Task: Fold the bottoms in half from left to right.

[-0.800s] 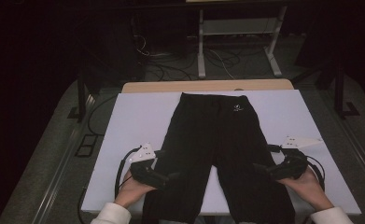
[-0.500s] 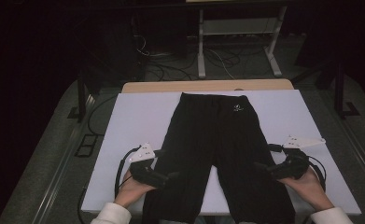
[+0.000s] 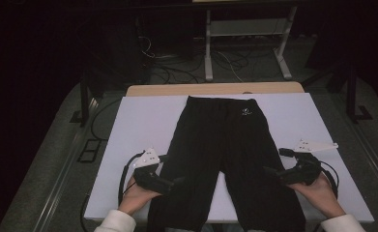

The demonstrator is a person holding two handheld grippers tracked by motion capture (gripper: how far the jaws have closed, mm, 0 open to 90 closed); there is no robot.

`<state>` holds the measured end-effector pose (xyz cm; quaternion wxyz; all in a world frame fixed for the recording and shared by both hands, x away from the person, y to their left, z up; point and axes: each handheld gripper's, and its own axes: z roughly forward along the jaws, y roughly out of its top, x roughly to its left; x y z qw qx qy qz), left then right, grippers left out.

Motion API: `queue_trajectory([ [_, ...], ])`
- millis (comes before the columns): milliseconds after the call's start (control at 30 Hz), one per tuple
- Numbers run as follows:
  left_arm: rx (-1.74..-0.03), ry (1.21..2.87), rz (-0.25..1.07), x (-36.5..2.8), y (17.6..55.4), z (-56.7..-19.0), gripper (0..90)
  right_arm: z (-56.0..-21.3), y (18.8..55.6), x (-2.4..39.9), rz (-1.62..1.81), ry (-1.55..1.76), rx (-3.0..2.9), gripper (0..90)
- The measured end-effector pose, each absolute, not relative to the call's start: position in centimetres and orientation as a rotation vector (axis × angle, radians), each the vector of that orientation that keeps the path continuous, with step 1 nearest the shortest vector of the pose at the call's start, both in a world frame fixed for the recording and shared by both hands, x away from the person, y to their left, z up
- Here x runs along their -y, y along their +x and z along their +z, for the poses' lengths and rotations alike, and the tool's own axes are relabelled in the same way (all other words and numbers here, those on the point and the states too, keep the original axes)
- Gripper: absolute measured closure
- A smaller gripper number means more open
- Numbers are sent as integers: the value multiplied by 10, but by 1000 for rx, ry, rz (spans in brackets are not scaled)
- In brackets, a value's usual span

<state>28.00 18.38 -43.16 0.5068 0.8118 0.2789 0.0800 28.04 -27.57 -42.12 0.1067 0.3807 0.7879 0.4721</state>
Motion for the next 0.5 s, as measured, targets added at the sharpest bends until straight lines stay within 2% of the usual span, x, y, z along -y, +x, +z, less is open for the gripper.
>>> queue_trajectory([
  [500,-686,1953,196,-184,280,-432,0,-395,296,263,1395,1109,-2316,0],
])
